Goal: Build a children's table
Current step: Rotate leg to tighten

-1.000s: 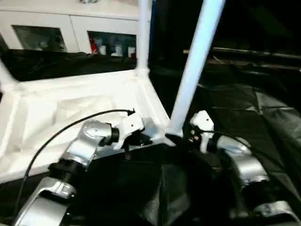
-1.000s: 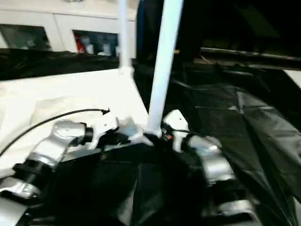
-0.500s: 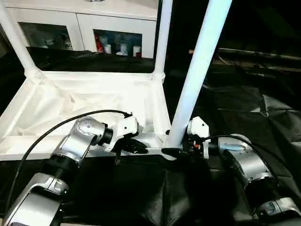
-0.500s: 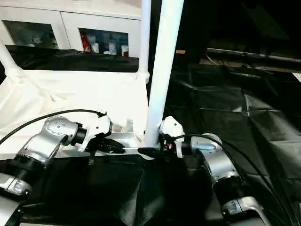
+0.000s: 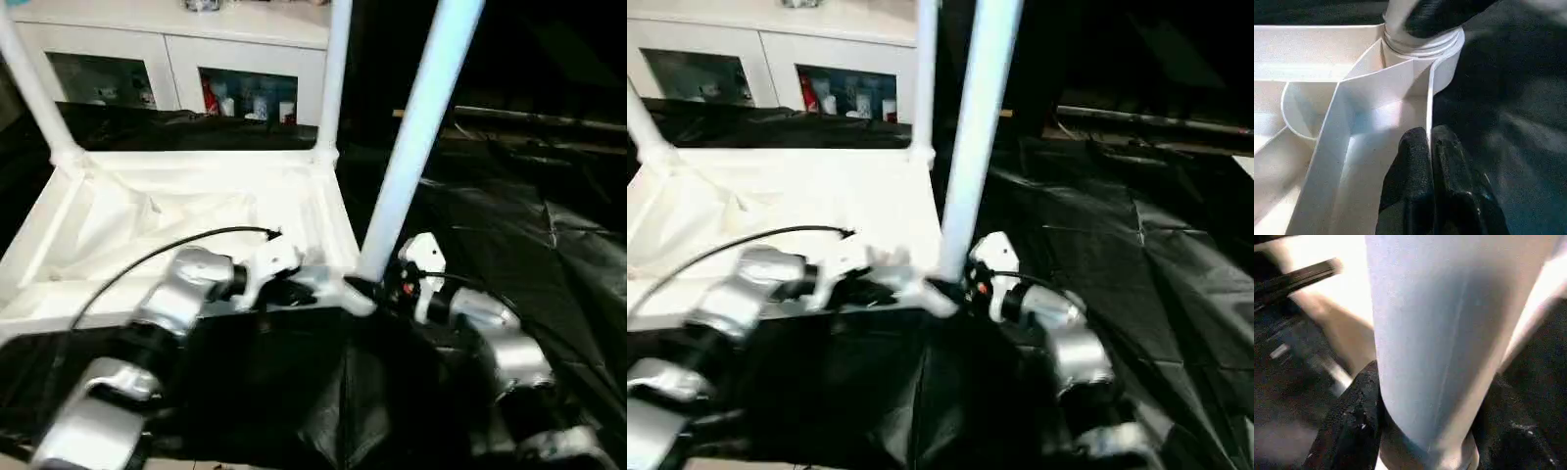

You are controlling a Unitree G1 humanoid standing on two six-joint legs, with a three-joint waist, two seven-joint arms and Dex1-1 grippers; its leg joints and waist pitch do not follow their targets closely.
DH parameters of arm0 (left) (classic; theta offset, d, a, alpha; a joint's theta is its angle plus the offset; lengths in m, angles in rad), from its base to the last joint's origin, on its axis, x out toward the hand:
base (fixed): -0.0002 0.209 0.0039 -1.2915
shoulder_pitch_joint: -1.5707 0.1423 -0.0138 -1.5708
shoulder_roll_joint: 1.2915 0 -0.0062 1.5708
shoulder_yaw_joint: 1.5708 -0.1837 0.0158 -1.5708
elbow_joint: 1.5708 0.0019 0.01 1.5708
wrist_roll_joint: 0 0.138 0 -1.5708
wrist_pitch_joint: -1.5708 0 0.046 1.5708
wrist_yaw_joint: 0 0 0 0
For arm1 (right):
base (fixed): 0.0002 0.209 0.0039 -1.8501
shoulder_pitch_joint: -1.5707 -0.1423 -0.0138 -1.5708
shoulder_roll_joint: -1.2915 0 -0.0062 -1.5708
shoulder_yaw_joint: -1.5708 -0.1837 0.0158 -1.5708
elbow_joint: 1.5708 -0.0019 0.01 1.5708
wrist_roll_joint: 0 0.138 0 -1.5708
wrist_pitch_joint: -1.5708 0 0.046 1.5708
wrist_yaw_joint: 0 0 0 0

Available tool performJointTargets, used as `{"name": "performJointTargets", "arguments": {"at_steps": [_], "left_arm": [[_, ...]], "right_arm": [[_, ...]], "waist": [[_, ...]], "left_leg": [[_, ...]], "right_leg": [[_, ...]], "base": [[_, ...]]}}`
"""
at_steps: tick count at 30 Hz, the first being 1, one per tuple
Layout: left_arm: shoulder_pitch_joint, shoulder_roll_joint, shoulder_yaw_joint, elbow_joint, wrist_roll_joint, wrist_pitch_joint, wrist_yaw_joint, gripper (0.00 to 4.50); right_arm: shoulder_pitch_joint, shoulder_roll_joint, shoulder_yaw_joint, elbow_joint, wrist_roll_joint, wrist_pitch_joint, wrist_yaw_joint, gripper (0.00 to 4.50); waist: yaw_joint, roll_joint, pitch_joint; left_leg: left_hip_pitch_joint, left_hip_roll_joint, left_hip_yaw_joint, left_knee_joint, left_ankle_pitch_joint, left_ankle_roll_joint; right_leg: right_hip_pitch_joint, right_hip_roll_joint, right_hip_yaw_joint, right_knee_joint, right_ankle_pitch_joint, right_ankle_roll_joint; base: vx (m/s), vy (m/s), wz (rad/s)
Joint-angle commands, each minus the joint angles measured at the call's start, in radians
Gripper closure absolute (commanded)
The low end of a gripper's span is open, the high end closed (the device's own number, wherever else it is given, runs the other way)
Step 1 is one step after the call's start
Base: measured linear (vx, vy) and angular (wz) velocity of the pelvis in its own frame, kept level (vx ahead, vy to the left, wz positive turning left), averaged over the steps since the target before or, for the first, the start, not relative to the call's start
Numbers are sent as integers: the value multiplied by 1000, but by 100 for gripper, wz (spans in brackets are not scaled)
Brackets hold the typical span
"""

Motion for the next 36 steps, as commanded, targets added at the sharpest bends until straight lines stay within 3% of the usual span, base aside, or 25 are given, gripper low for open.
{"name": "performJointTargets", "arguments": {"at_steps": [1, 3, 5, 6, 8, 10, 12, 13, 15, 18, 19, 21, 24, 27, 28, 31, 33, 36], "left_arm": [[-1, -69, -20, 61, 38, 50, 156, 450], [-9, -119, -18, 73, 43, 69, 223, 450], [-12, -163, -24, 77, 49, 81, 267, 450], [-9, -189, -32, 72, 48, 88, 277, 450], [-7, -203, -41, 71, 53, 83, 273, 450], [-4, -211, -54, 69, 62, 72, 256, 450], [-6, -207, -57, 73, 67, 64, 241, 450], [-7, -203, -58, 75, 68, 61, 237, 450], [-9, -180, -56, 76, 73, 57, 218, 450], [-9, -138, -58, 72, 71, 44, 166, 450], [-8, -126, -57, 72, 69, 39, 151, 450], [-8, -98, -56, 73, 63, 22, 107, 450], [-8, -50, -58, 73, 52, 1, 14, 450], [-5, -27, -61, 64, 40, -7, -53, 450], [-6, -22, -60, 63, 38, -9, -68, 450], [-4, 0, -61, 56, 16, -13, -143, 450], [-4, 19, -66, 54, 5, -9, -186, 450], [-5, 27, -63, 58, 0, -9, -193, 450]], "right_arm": [[33, 74, 43, 38, -37, 51, -101, 248], [34, 120, 35, 65, -74, 62, -225, 248], [21, 156, 28, 97, -104, 73, -329, 248], [3, 177, 23, 120, -115, 87, -383, 248], [-6, 188, 24, 126, -119, 81, -396, 248], [-14, 192, 35, 124, -128, 61, -389, 248], [-19, 189, 34, 119, -128, 48, -374, 248], [-21, 187, 34, 118, -129, 45, -369, 248], [-27, 175, 25, 112, -107, 59, -333, 180], [-32, 123, 57, 68, -83, 109, -210, 158], [-33, 102, 68, 56, -80, 115, -171, 158], [-36, 50, 87, 33, -71, 121, -75, 158], [-40, -44, 113, 1, -56, 109, 91, 158], [-44, -84, 115, -6, -48, 101, 161, 158], [-46, -94, 112, -10, -48, 100, 182, 158], [-47, -129, 107, -31, -21, 117, 267, 158], [-47, -162, 119, -32, -21, 105, 314, 189], [-47, -175, 124, -31, -23, 103, 334, 213]], "waist": [[-5, 13, -19], [-9, 6, -16], [-17, 11, -12], [-19, 16, -16], [-23, 13, -19], [-24, 13, -18], [-27, 10, -19], [-28, 11, -20], [-29, 11, -21], [-33, 12, -21], [-32, 13, -22], [-28, 13, -31], [-25, 13, -34], [-21, 11, -35], [-23, 12, -39], [-21, 16, -43], [-19, 15, -44], [-16, 16, -43]], "left_leg": [[6, 20, -6, -82, -377, -24], [13, 17, -12, -83, -435, -29], [27, 14, -16, -82, -496, -32], [26, 13, -22, -85, -508, -30], [16, 12, -24, -90, -508, -24], [21, 11, -21, -89, -521, -12], [16, 9, -22, -91, -517, 2], [15, 10, -22, -91, -512, 6], [13, 11, -22, -93, -503, 9], [3, 12, -21, -96, -484, 20], [1, 13, -22, -97, -472, 21], [-9, 18, -17, -96, -380, 36], [-6, 20, -5, -86, -322, 59], [-9, 20, 0, -79, -278, 70], [-14, 21, -1, -77, -238, 72], [-12, 22, 2, -70, -167, 86], [-10, 22, 4, -66, -124, 99], [-6, 23, 6, -66, -129, 105]], "right_leg": [[10, -49, 30, -97, -476, -131], [5, -51, 26, -109, -558, -101], [-8, -50, 18, -125, -637, -70], [-2, -52, 14, -128, -640, -61], [6, -48, 10, -127, -603, -53], [-2, -48, 11, -131, -593, -53], [-1, -50, 13, -131, -590, -53], [-1, -51, 15, -129, -576, -59], [1, -52, 17, -128, -552, -68], [9, -53, 19, -123, -514, -85], [13, -54, 19, -121, -503, -87], [24, -55, 23, -109, -383, -119], [24, -52, 26, -98, -275, -178], [25, -54, 28, -89, -231, -210], [34, -54, 26, -80, -176, -225], [40, -51, 23, -65, -45, -263], [45, -50, 22, -58, 34, -287], [46, -50, 21, -57, 40, -297]], "base": [[0, 0, 0], [0, 0, 0], [0, 0, 0], [0, 0, 0], [0, 0, 0], [0, 0, 0], [0, 0, 0], [0, 0, 0], [0, 0, 0], [0, 0, 0], [0, 0, 0], [0, 0, 0], [0, 0, 0], [58, -33, 7], [57, -31, 1], [37, -17, 0], [0, 0, 0], [0, 0, 0]]}}
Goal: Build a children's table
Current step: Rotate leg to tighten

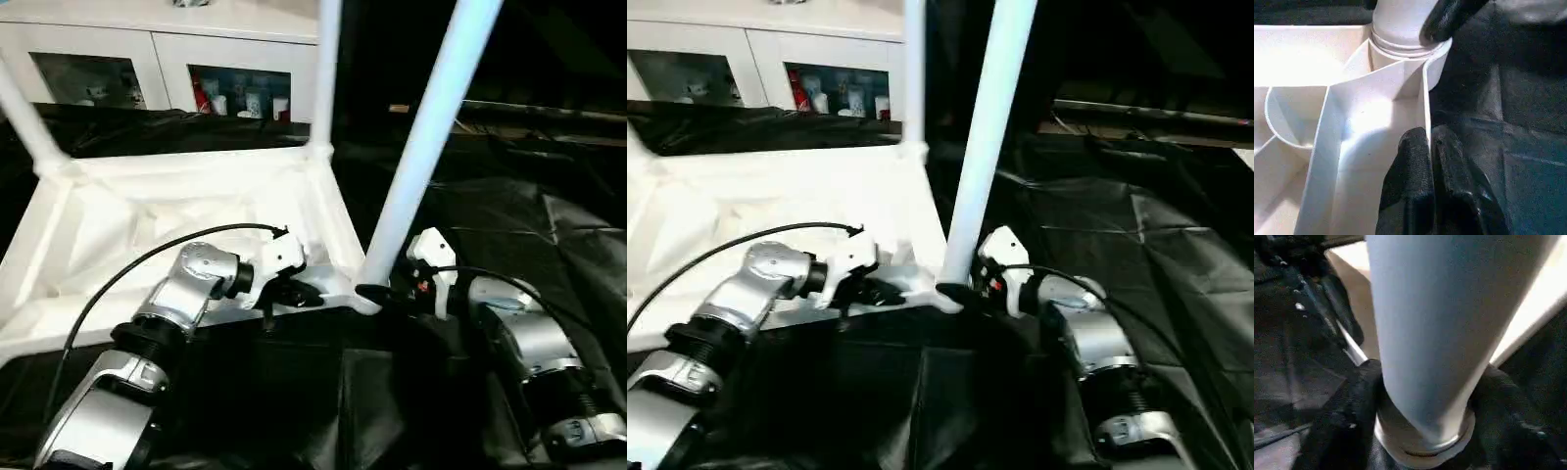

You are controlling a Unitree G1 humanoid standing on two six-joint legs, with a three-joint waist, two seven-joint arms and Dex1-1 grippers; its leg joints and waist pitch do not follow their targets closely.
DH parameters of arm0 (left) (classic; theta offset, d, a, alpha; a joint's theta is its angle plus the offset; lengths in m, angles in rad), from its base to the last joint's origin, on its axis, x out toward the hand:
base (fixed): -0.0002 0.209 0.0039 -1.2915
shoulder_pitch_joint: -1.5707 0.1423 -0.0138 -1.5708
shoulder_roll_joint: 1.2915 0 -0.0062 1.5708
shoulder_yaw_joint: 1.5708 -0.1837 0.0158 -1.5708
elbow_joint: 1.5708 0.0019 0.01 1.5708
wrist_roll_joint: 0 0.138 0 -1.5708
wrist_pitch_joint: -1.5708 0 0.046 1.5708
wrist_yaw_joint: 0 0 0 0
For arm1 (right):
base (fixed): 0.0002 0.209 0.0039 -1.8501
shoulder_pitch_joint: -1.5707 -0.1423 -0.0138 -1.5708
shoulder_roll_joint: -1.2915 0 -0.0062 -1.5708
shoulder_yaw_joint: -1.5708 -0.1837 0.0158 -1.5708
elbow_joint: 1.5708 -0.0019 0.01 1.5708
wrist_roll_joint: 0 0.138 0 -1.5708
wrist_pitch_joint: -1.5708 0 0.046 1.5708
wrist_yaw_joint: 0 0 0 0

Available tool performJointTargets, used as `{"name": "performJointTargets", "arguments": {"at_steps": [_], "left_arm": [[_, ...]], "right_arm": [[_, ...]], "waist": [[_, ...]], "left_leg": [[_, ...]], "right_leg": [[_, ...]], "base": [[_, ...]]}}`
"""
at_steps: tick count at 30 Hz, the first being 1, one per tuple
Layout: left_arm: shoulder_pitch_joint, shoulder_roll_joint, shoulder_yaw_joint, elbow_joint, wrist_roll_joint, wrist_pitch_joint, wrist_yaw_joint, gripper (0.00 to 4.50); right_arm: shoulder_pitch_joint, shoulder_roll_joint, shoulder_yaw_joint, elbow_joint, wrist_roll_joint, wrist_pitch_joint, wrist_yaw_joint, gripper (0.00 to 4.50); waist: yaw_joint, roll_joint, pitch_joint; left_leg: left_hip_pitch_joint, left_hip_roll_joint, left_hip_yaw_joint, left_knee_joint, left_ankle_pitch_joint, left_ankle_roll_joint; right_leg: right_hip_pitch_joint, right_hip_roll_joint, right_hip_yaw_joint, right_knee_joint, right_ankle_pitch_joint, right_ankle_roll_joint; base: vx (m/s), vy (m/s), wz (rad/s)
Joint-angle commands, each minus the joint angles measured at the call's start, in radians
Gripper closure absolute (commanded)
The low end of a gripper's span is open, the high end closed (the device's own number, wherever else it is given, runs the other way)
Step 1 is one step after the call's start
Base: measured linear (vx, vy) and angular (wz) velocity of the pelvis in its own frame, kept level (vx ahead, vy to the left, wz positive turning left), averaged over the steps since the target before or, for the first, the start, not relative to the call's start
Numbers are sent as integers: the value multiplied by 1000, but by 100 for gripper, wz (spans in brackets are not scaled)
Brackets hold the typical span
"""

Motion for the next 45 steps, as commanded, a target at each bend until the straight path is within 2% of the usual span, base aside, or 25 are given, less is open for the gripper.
{"name": "performJointTargets", "arguments": {"at_steps": [1, 3, 6, 14, 15, 16, 17, 18, 20, 21, 22, 23, 24, 26, 27, 28, 30, 31, 34, 36, 40, 41, 42, 44, 45], "left_arm": [[19, -4, -60, 32, 25, 15, -30, 450], [18, 1, -56, 35, 23, 11, -35, 450], [19, 3, -55, 36, 23, 10, -36, 450], [16, -10, -43, 51, 38, 13, 24, 450], [4, -35, -29, 76, 52, 17, 110, 450], [-9, -76, -16, 105, 60, 25, 201, 450], [-9, -76, -16, 105, 60, 25, 201, 450], [-12, -90, -13, 112, 61, 29, 225, 450], [-14, -104, -11, 116, 61, 34, 241, 450], [-13, -133, -17, 116, 66, 47, 269, 450], [-12, -156, -25, 115, 73, 56, 291, 450], [-11, -177, -33, 114, 79, 64, 309, 450], [-11, -199, -40, 113, 84, 71, 329, 450], [-11, -228, -46, 114, 88, 81, 357, 450], [-11, -228, -46, 114, 88, 81, 357, 450], [-9, -250, -55, 115, 98, 81, 371, 450], [-6, -256, -60, 111, 99, 80, 364, 450], [-3, -259, -64, 110, 99, 77, 358, 450], [-2, -257, -63, 113, 99, 74, 361, 450], [-1, -228, -56, 114, 91, 52, 323, 450], [3, -161, -54, 102, 79, 24, 218, 450], [5, -133, -54, 93, 76, 24, 173, 450], [9, -103, -57, 85, 72, 20, 121, 450], [9, -101, -57, 85, 72, 19, 118, 450], [13, -77, -60, 75, 64, 10, 66, 450]], "right_arm": [[13, 4, 57, 10, -5, 15, 43, 213], [12, 3, 55, 11, -4, 17, 53, 225], [16, 6, 55, 9, -2, 19, 58, 233], [54, 36, 55, -9, 3, 45, 24, 241], [60, 79, 37, 17, -20, 48, -89, 242], [60, 142, 5, 65, -46, 55, -249, 242], [60, 142, 5, 65, -46, 55, -249, 242], [60, 164, -6, 80, -50, 61, -299, 243], [61, 184, -15, 90, -54, 68, -346, 243], [65, 234, -34, 99, -56, 91, -446, 244], [63, 271, -45, 108, -63, 102, -518, 244], [59, 301, -50, 119, -71, 107, -576, 244], [52, 326, -51, 132, -82, 102, -625, 244], [43, 353, -39, 148, -105, 88, -673, 244], [43, 353, -39, 148, -105, 88, -673, 244], [36, 375, -28, 152, -121, 80, -685, 244], [35, 377, -21, 152, -126, 73, -675, 244], [34, 376, -15, 152, -128, 65, -669, 176], [38, 376, -28, 146, -111, 66, -669, 176], [40, 338, -27, 130, -99, 53, -606, 146], [43, 248, -19, 75, -55, 61, -423, 146], [43, 204, -9, 51, -39, 62, -342, 146], [44, 157, 2, 29, -26, 59, -258, 146], [44, 154, 3, 28, -25, 59, -254, 146], [43, 119, 5, 13, -13, 59, -189, 146]], "waist": [[3, 2, -35], [5, 3, -32], [8, 4, -32], [15, 3, -34], [15, 2, -31], [12, 5, -21], [9, 2, -19], [8, 0, -14], [6, 2, -13], [2, 8, -13], [-1, 6, -12], [-3, 12, -10], [-10, 7, -10], [-19, 11, -9], [-25, 10, -9], [-28, 13, -10], [-29, 13, -12], [-29, 11, -12], [-30, 11, -13], [-28, 7, -14], [-24, 8, -17], [-24, 3, -25], [-19, 3, -29], [-15, 6, -29], [-12, 5, -30]], "left_leg": [[0, 23, 6, -54, -138, 95], [2, 25, 6, -58, -178, 76], [5, 27, 5, -59, -196, 58], [4, 25, 7, -55, -138, 71], [4, 24, 7, -57, -159, 64], [6, 24, 7, -66, -222, 38], [8, 22, 6, -67, -260, 19], [15, 20, -2, -72, -348, -9], [22, 20, -9, -76, -411, -24], [21, 21, -14, -79, -427, -31], [19, 20, -16, -82, -449, -35], [19, 19, -18, -83, -461, -40], [23, 15, -20, -81, -490, -42], [32, 11, -22, -76, -534, -35], [31, 10, -26, -79, -552, -30], [25, 11, -30, -83, -559, -27], [24, 12, -31, -86, -558, -24], [24, 11, -30, -87, -562, -19], [20, 12, -28, -88, -552, -11], [18, 13, -25, -89, -540, -7], [8, 15, -24, -89, -500, 10], [-1, 17, -21, -87, -437, 21], [-4, 20, -15, -81, -371, 36], [2, 21, -1, -72, -310, 66], [-2, 20, 1, -68, -282, 69]], "right_leg": [[44, -47, 30, -42, 25, -295], [43, -48, 31, -48, -47, -284], [41, -48, 32, -51, -92, -270], [43, -47, 32, -42, -4, -280], [42, -48, 32, -47, -41, -276], [34, -48, 33, -59, -148, -255], [32, -48, 33, -64, -221, -238], [27, -52, 30, -79, -404, -185], [17, -54, 32, -94, -532, -128], [14, -53, 32, -98, -548, -109], [12, -51, 30, -101, -560, -95], [9, -51, 30, -102, -569, -89], [2, -50, 26, -109, -601, -76], [-6, -49, 22, -119, -645, -58], [-6, -47, 18, -122, -651, -51], [-1, -47, 16, -122, -636, -47], [1, -47, 16, -122, -603, -52], [0, -46, 17, -122, -587, -56], [-2, -48, 25, -118, -543, -75], [-1, -48, 28, -115, -514, -88], [12, -50, 32, -107, -451, -103], [23, -51, 35, -94, -364, -124], [27, -50, 36, -86, -274, -154], [19, -50, 38, -81, -192, -205], [24, -51, 38, -76, -173, -226]], "base": [[0, 0, 0], [0, 0, 0], [0, 0, 0], [0, 0, 0], [0, 0, 0], [0, 0, 0], [0, 0, 0], [0, 0, 0], [-65, 12, -5], [-58, 16, -4], [-54, 18, -5], [-54, 18, -5], [-63, 18, -3], [0, 0, 0], [0, 0, 0], [0, 0, 0], [0, 0, 0], [0, 0, 0], [0, 0, 0], [0, 0, 0], [0, 0, 0], [0, 0, 0], [0, 0, 0], [0, 0, 0], [67, -50, 9]]}}
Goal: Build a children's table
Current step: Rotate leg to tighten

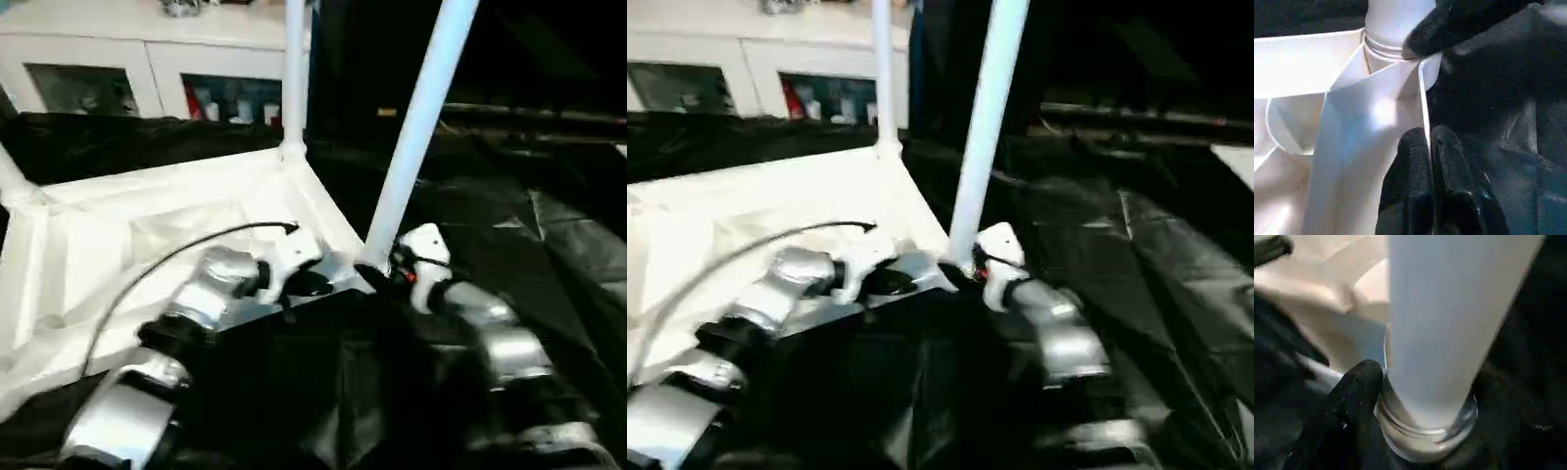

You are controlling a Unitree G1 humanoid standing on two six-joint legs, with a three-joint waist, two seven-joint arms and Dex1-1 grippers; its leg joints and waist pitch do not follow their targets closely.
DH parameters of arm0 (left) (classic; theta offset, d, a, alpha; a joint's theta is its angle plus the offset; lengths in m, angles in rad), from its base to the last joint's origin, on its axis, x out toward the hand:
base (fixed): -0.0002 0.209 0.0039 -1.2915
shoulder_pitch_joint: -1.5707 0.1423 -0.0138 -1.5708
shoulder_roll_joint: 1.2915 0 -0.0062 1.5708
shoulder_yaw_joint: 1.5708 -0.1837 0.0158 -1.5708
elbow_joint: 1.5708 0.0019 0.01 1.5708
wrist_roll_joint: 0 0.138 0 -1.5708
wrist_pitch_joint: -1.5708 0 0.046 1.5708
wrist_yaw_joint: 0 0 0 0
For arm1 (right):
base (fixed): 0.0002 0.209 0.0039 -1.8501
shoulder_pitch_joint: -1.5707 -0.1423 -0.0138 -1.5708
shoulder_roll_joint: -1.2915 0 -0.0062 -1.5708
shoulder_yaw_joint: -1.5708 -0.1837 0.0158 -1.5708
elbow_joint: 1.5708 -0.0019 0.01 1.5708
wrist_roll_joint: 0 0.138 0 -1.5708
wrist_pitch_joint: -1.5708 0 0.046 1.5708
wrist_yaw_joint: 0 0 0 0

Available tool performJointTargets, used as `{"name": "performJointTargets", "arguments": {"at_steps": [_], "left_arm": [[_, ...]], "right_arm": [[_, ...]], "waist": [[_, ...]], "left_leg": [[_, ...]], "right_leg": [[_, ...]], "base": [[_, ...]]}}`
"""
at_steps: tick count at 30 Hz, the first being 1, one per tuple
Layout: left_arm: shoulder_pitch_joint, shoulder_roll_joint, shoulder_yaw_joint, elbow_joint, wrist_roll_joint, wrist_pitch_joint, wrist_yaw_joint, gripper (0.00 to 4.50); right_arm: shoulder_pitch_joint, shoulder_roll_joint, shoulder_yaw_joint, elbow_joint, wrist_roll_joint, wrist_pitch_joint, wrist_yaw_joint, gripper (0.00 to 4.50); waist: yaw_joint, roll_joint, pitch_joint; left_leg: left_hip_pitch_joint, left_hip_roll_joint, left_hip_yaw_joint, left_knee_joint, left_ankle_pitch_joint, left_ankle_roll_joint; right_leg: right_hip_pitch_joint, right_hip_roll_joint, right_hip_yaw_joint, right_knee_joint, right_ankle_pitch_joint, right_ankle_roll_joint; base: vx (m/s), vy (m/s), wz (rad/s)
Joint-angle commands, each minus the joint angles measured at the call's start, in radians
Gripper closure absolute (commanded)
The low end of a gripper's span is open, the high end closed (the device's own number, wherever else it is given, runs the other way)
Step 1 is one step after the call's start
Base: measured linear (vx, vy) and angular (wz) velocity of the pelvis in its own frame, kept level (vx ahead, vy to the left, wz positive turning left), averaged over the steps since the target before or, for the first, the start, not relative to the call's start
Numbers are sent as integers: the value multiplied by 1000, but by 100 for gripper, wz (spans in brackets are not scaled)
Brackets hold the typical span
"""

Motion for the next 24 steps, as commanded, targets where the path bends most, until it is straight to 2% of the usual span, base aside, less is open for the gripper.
{"name": "performJointTargets", "arguments": {"at_steps": [1, 3, 5, 6, 9, 11, 13, 16, 18, 20, 21, 23, 24], "left_arm": [[37, 10, -75, 18, 18, -1, -109, 450], [43, 37, -77, -1, -1, -2, -181, 450], [46, 69, -88, -27, -15, 35, -259, 450], [46, 70, -89, -27, -16, 36, -262, 450], [49, 97, -97, -42, -25, 52, -314, 450], [49, 105, -97, -41, -24, 51, -322, 450], [51, 110, -95, -43, -25, 52, -326, 450], [54, 113, -91, -50, -28, 56, -326, 450], [58, 114, -88, -58, -31, 62, -323, 450], [58, 113, -87, -58, -34, 59, -315, 450], [56, 97, -78, -46, -34, 48, -269, 450], [52, 80, -65, -34, -32, 44, -221, 450], [41, 58, -49, -10, -25, 41, -156, 450]], "right_arm": [[14, -13, 65, -7, 19, 29, 118, 146], [10, -57, 69, -18, 29, 19, 197, 146], [5, -102, 77, -17, 28, -8, 275, 146], [4, -104, 78, -17, 28, -8, 278, 146], [-3, -139, 89, -16, 36, -7, 343, 146], [-5, -145, 92, -15, 42, 0, 363, 146], [-7, -148, 95, -14, 47, 4, 378, 146], [-6, -147, 100, -13, 51, 6, 391, 176], [-4, -145, 104, -12, 57, 7, 402, 183], [-1, -143, 106, -12, 60, 9, 404, 188], [11, -133, 101, -18, 68, 14, 393, 189], [22, -120, 91, -21, 73, 23, 372, 189], [32, -98, 77, -15, 72, 26, 327, 190]], "waist": [[3, 3, -29], [11, 4, -35], [14, 4, -36], [18, 6, -37], [28, 2, -38], [35, 4, -35], [38, 5, -32], [38, -1, -28], [37, 0, -27], [36, -1, -29], [35, -4, -29], [35, -4, -29], [37, -3, -27]], "left_leg": [[-7, 31, 2, -66, -256, 75], [-7, 31, 9, -52, -147, 99], [-8, 32, 11, -48, -84, 121], [-1, 32, 13, -45, -65, 132], [-1, 34, 14, -42, -29, 147], [2, 37, 17, -44, -55, 141], [3, 40, 17, -47, -88, 121], [2, 40, 17, -52, -144, 85], [4, 39, 16, -54, -177, 64], [3, 38, 15, -53, -165, 62], [2, 37, 16, -52, -154, 66], [1, 36, 16, -51, -141, 74], [5, 37, 17, -51, -148, 75]], "right_leg": [[30, -45, 32, -62, -167, -238], [35, -43, 31, -39, -6, -279], [40, -42, 28, -27, 89, -302], [39, -40, 28, -23, 127, -315], [45, -37, 26, -16, 173, -331], [43, -36, 24, -18, 124, -328], [41, -37, 24, -22, 70, -322], [39, -39, 26, -29, -25, -299], [37, -40, 28, -33, -76, -285], [37, -40, 29, -31, -66, -280], [37, -40, 29, -31, -56, -280], [38, -40, 29, -30, -40, -282], [34, -41, 29, -33, -52, -284]], "base": [[72, -49, 2], [70, -46, 3], [58, -25, 1], [51, -5, 1], [0, 0, 0], [0, 0, 0], [0, 0, 0], [0, 0, 0], [0, 0, 0], [0, 0, 0], [0, 0, 0], [0, 0, 0], [0, 0, 0]]}}
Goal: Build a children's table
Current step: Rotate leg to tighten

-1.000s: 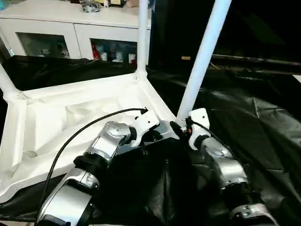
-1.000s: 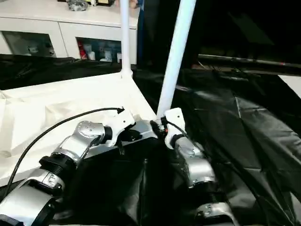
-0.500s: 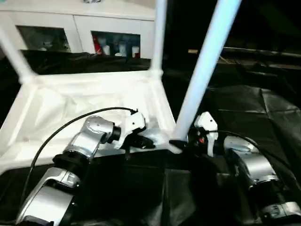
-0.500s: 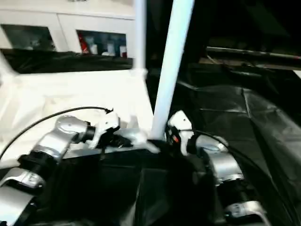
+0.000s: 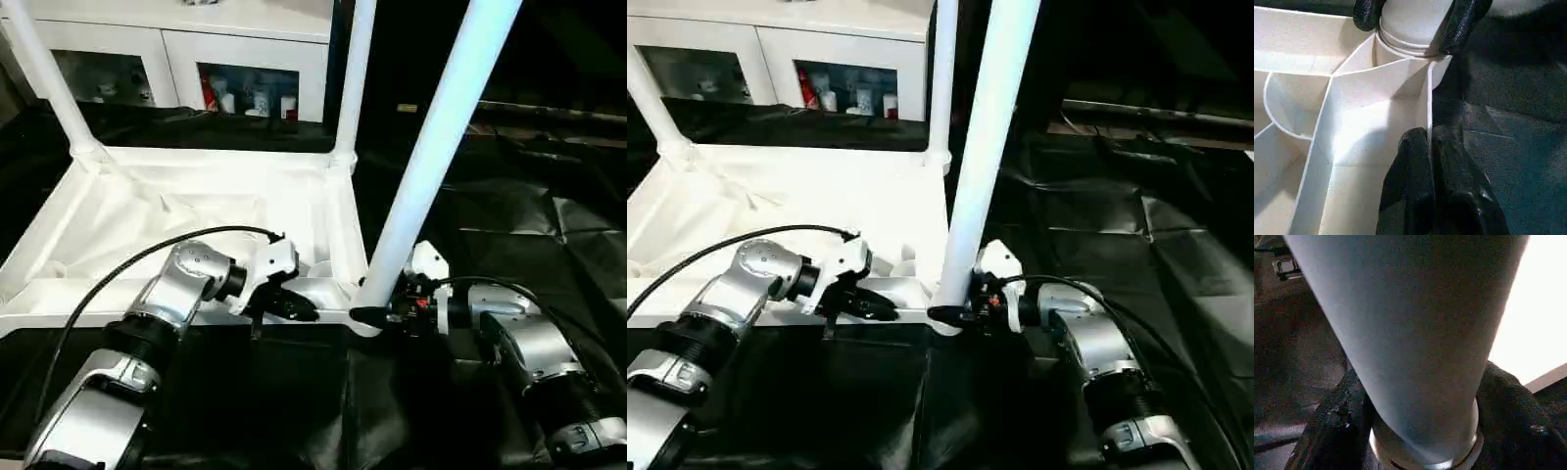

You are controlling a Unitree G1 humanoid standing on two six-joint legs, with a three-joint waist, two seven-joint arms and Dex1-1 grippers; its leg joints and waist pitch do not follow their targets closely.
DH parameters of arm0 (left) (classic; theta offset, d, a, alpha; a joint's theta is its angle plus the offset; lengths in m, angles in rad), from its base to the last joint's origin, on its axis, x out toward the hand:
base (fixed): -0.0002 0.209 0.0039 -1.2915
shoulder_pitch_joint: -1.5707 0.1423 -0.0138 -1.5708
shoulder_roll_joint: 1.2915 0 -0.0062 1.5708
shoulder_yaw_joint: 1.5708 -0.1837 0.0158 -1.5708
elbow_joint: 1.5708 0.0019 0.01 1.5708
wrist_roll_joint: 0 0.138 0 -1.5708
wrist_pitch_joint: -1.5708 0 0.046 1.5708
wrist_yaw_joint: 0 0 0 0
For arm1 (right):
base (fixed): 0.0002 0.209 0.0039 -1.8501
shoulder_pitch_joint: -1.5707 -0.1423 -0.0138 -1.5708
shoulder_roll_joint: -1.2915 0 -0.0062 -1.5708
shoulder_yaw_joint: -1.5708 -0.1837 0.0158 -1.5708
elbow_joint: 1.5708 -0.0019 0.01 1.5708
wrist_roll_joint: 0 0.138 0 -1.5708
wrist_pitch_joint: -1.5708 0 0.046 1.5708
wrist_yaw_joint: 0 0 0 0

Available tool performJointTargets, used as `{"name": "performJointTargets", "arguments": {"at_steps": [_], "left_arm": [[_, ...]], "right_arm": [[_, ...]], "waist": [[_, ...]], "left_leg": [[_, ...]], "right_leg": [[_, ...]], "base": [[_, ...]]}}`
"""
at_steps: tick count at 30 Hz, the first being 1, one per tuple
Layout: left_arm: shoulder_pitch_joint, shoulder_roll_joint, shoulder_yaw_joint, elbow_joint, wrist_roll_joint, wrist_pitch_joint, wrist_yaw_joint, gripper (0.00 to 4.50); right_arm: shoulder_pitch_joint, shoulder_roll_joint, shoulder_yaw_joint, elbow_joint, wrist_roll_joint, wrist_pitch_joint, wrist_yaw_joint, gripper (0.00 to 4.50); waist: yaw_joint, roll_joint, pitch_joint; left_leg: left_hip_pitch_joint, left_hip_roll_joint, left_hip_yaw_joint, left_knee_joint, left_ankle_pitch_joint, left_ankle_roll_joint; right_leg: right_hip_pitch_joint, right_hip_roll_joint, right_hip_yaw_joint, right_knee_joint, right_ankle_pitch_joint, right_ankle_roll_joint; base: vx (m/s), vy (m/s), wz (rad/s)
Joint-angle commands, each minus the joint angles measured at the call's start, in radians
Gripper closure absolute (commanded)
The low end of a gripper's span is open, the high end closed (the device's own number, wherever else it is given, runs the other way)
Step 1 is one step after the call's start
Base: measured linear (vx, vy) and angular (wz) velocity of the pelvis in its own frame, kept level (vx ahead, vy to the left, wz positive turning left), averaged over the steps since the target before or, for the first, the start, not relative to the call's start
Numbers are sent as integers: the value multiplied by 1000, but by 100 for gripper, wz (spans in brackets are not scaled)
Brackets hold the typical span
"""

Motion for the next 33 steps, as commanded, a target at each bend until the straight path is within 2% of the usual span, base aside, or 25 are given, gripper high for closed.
{"name": "performJointTargets", "arguments": {"at_steps": [1, 2, 3, 5, 6, 7, 8, 9, 10, 11, 12, 14, 15, 16, 19, 22, 23, 24, 28, 31, 32, 33], "left_arm": [[12, -38, -15, 70, 39, 12, 121, 450], [12, -38, -15, 70, 39, 12, 121, 450], [3, -56, -6, 89, 47, 10, 175, 450], [-10, -89, 6, 114, 56, 18, 257, 450], [-18, -112, 12, 127, 60, 25, 305, 450], [-22, -130, 15, 134, 64, 31, 342, 450], [-25, -145, 15, 139, 69, 35, 367, 450], [-29, -179, 14, 147, 75, 43, 419, 450], [-29, -179, 14, 147, 75, 43, 419, 450], [-32, -206, 14, 152, 79, 52, 458, 450], [-34, -227, 13, 155, 82, 58, 485, 450], [-30, -283, -6, 154, 92, 62, 523, 450], [-30, -283, -6, 154, 92, 62, 523, 450], [-25, -297, -15, 149, 94, 59, 518, 450], [-19, -322, -26, 150, 104, 48, 517, 450], [-19, -302, -28, 159, 112, 24, 504, 450], [-19, -302, -27, 159, 112, 24, 503, 450], [-20, -284, -23, 161, 112, 10, 492, 450], [-21, -261, -19, 159, 105, -1, 460, 450], [-26, -204, -12, 165, 100, -35, 397, 450], [-25, -197, -13, 166, 101, -45, 386, 450], [-28, -181, -9, 169, 103, -48, 378, 450]], "right_arm": [[27, 33, -1, 16, -11, 24, -70, 190], [27, 33, -1, 16, -11, 24, -70, 191], [33, 57, -15, 29, -16, 13, -123, 191], [46, 101, -35, 40, -14, 1, -197, 191], [47, 130, -44, 59, -28, 1, -269, 191], [47, 154, -50, 73, -42, 3, -329, 191], [49, 173, -52, 81, -51, 3, -370, 191], [43, 216, -66, 107, -69, 15, -485, 191], [43, 216, -66, 107, -69, 15, -485, 191], [33, 250, -82, 132, -81, 25, -579, 191], [24, 276, -95, 151, -89, 32, -652, 191], [0, 352, -135, 186, -87, 42, -799, 191], [0, 352, -135, 186, -87, 42, -799, 191], [-8, 370, -140, 192, -91, 40, -829, 191], [-20, 390, -121, 201, -127, 10, -861, 191], [-16, 379, -98, 198, -145, -29, -847, 191], [-16, 379, -97, 197, -145, -29, -847, 140], [-12, 372, -101, 186, -134, -31, -815, 128], [-9, 349, -89, 175, -137, -35, -777, 123], [1, 268, -55, 140, -145, -49, -643, 123], [4, 257, -51, 134, -148, -56, -621, 123], [15, 216, -36, 101, -144, -63, -545, 123]], "waist": [[-1, -2, -32], [0, -4, -26], [-3, -4, -26], [-4, -3, -23], [-8, -4, -21], [-11, 1, -18], [-15, -1, -20], [-17, -2, -20], [-17, -1, -19], [-20, -2, -18], [-22, 3, -16], [-25, 1, -15], [-29, 5, -15], [-30, 5, -15], [-33, 6, -18], [-36, 8, -18], [-37, 8, -17], [-38, 10, -16], [-39, 10, -17], [-39, 7, -21], [-37, 7, -25], [-35, 7, -28]], "left_leg": [[5, 26, 4, -60, -158, 73], [9, 26, 5, -64, -206, 61], [7, 24, 3, -68, -242, 45], [15, 26, 2, -71, -288, 23], [13, 25, -2, -75, -318, 13], [11, 24, -4, -78, -333, 5], [14, 24, -7, -79, -355, -11], [14, 22, -10, -82, -372, -15], [14, 23, -10, -83, -376, -15], [14, 21, -12, -84, -383, -19], [16, 20, -13, -84, -404, -25], [23, 17, -14, -82, -442, -25], [29, 14, -15, -81, -467, -23], [30, 14, -16, -81, -473, -21], [23, 14, -16, -84, -466, -11], [19, 14, -16, -86, -466, -6], [19, 15, -16, -87, -470, -5], [18, 14, -17, -87, -478, -5], [16, 15, -18, -88, -476, 0], [6, 15, -16, -88, -432, 13], [-2, 17, -16, -89, -386, 23], [-3, 18, -11, -85, -351, 28]], "right_leg": [[39, -42, 31, -52, -52, -275], [34, -44, 31, -63, -134, -261], [34, -46, 32, -68, -220, -236], [24, -48, 35, -80, -308, -206], [24, -47, 34, -83, -351, -188], [23, -46, 33, -85, -379, -175], [20, -46, 32, -89, -411, -156], [21, -46, 30, -93, -437, -140], [20, -47, 30, -94, -446, -133], [17, -48, 30, -98, -471, -120], [12, -46, 30, -103, -496, -108], [3, -47, 27, -113, -558, -87], [-4, -44, 26, -120, -584, -75], [-3, -44, 25, -120, -584, -72], [1, -41, 26, -117, -529, -75], [1, -41, 27, -117, -521, -76], [0, -42, 27, -118, -524, -75], [0, -41, 26, -118, -530, -73], [2, -43, 27, -119, -532, -73], [13, -44, 29, -113, -488, -83], [21, -45, 30, -107, -438, -93], [21, -45, 32, -103, -391, -109]], "base": [[0, 0, 0], [0, 0, 0], [0, 0, 0], [0, 0, 0], [0, 0, 0], [0, 0, 0], [0, 0, 0], [0, 0, 0], [0, 0, 0], [0, 0, 0], [0, 0, 0], [0, 0, 0], [0, 0, 0], [0, 0, 0], [0, 0, 0], [0, 0, 0], [0, 0, 0], [0, 0, 0], [0, 0, 0], [0, 0, 0], [0, 0, 0], [0, 0, 0]]}}
